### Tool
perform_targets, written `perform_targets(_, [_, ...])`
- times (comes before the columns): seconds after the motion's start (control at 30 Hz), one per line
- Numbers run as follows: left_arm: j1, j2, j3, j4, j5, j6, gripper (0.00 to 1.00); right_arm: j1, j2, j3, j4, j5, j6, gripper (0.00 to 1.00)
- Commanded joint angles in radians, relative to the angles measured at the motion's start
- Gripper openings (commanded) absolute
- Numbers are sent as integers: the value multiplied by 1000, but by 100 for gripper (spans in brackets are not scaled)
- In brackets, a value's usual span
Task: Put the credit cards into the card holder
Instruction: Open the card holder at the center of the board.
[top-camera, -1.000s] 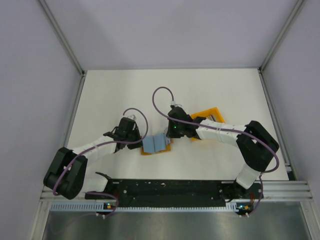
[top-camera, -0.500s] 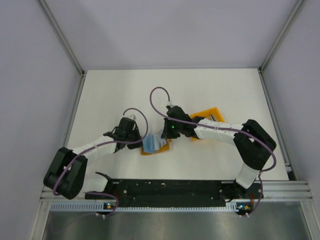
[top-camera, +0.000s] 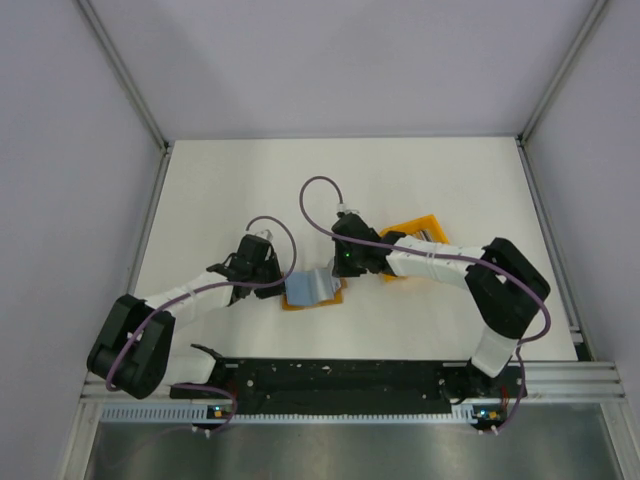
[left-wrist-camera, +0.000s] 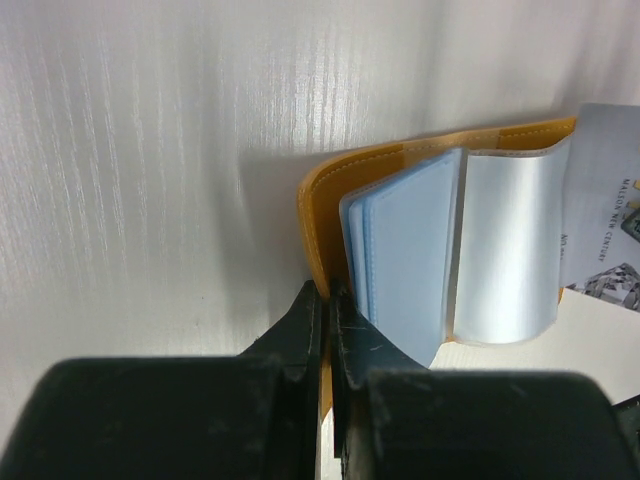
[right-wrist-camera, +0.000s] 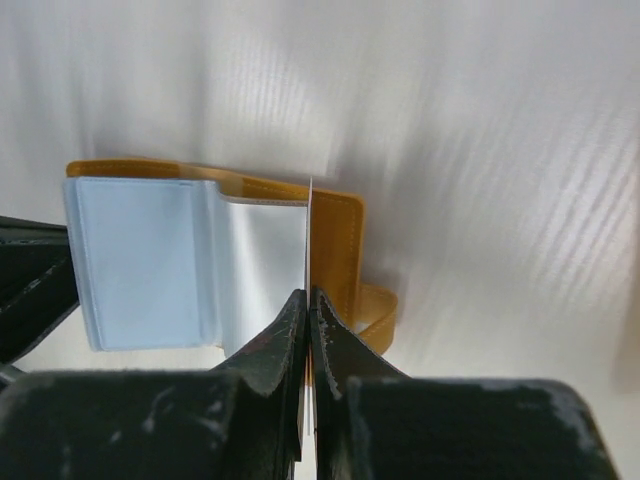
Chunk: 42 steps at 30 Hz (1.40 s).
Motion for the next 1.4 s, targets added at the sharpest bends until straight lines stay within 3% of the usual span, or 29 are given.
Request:
perform_targets(0.0, [4, -17, 27, -34, -6, 38, 0, -15, -99, 32, -37, 115, -41, 0])
perform_targets(0.2, [1, -28, 47, -54, 5, 57, 0, -12, -168, 39, -24, 97, -53, 0])
perform_targets(0.27, [-1, -25, 49, -52, 8, 55, 0, -1, -177, 10, 64, 31, -46, 0])
perform_targets(0.73, [-15, -56, 101, -89, 23, 31, 0, 52, -124, 44, 202, -115, -32, 0])
perform_targets(1.37, [-41, -103, 93, -89, 28, -31, 0, 111, -16, 127, 194, 69, 98, 0])
